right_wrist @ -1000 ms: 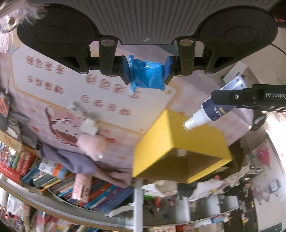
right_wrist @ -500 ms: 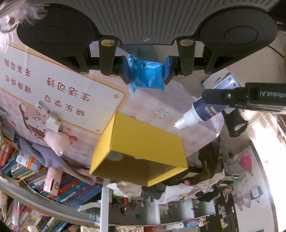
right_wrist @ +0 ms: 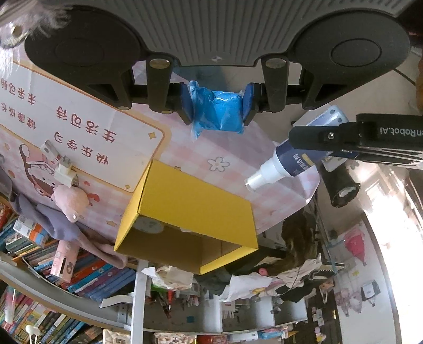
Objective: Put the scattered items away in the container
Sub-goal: 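Carry the spray bottle and blue toy with both tools over the yellow box, then open both tools to drop the spray bottle and blue toy into the box, then withdraw both open tools from the box toward the charger and small box, then grasp the white charger plug with the left tool while the right tool grasps the small white box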
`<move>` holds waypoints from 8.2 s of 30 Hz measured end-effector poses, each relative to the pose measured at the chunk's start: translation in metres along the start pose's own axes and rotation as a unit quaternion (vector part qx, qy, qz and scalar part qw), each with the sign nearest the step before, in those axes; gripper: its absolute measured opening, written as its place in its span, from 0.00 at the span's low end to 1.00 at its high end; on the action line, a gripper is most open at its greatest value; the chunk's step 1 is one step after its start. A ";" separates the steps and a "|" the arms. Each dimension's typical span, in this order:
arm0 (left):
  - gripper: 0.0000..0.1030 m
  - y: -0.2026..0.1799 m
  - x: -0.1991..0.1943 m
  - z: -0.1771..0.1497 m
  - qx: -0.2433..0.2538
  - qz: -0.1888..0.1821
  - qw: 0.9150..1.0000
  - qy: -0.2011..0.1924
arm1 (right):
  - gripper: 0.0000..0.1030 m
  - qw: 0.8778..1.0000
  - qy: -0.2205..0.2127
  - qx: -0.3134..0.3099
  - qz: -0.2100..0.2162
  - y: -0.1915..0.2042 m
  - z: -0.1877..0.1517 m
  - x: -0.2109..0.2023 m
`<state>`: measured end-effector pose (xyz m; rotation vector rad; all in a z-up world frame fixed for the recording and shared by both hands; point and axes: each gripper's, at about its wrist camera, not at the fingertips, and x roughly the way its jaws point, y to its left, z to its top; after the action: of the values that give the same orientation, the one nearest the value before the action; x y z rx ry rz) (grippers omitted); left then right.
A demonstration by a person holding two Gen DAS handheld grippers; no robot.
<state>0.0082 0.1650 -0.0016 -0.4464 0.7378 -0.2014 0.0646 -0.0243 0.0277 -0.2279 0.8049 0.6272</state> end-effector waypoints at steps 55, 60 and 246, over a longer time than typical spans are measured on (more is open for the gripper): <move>0.30 0.045 0.234 0.214 0.135 0.099 0.982 0.088 | 0.34 0.992 0.051 -0.112 0.027 -0.097 0.187 0.223; 0.30 0.046 0.248 0.216 0.152 0.120 0.975 0.112 | 0.34 0.984 0.093 -0.145 0.034 -0.095 0.188 0.243; 0.24 -0.227 0.414 0.088 0.156 0.140 0.967 0.144 | 0.31 0.999 0.014 -0.018 -0.028 -0.400 0.007 0.140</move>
<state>0.3644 -0.1450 -0.0893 -0.0087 1.0260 -0.1145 0.3834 -0.2791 -0.0861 -0.2915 0.8118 0.5873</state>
